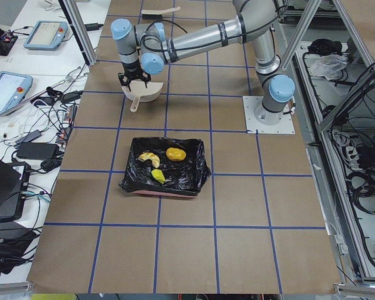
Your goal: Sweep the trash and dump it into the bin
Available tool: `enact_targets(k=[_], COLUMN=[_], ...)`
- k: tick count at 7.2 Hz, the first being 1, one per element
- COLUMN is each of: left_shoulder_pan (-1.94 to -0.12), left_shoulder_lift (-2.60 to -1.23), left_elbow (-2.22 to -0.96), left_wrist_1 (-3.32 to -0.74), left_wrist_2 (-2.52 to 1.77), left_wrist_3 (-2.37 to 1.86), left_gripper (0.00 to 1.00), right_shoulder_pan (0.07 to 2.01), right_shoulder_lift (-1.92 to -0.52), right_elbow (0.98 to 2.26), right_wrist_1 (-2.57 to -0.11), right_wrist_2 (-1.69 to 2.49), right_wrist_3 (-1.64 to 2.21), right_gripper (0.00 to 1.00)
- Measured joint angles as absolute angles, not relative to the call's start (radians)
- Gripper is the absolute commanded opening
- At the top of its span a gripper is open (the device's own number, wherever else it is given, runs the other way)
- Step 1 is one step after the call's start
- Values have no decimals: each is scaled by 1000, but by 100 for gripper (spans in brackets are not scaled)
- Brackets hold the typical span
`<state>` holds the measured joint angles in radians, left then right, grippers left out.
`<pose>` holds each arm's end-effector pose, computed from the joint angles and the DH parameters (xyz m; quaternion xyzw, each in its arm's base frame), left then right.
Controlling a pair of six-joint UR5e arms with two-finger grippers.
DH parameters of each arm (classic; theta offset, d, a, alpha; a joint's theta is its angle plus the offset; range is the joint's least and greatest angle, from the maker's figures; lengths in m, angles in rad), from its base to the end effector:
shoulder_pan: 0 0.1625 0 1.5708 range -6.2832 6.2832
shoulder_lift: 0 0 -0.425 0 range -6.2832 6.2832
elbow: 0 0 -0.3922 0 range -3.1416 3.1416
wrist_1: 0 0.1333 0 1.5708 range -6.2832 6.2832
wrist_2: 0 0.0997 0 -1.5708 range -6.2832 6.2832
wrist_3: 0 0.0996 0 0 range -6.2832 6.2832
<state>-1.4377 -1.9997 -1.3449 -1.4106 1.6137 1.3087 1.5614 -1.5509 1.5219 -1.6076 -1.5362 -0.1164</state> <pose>-0.0408 -0.6676 0.3662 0.5547 0.8315 0.0302 0.0020 0.1320 -0.5078 0.5060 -0.0540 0.9978 -0.0339 0.0152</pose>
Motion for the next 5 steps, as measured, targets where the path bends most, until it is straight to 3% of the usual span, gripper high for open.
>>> enact_targets(k=[5], left_shoulder_pan=[-1510], left_shoulder_lift=[-1707], left_elbow=[-1397], left_wrist_1=[-1680], left_wrist_2=[1600], left_wrist_3=[284], left_gripper=[100], right_shoulder_pan=[1559], right_shoulder_lift=[-1568], right_elbow=[1526], right_wrist_1=[-1605], right_wrist_2=[-1552], right_wrist_3=[-117], right_gripper=[100])
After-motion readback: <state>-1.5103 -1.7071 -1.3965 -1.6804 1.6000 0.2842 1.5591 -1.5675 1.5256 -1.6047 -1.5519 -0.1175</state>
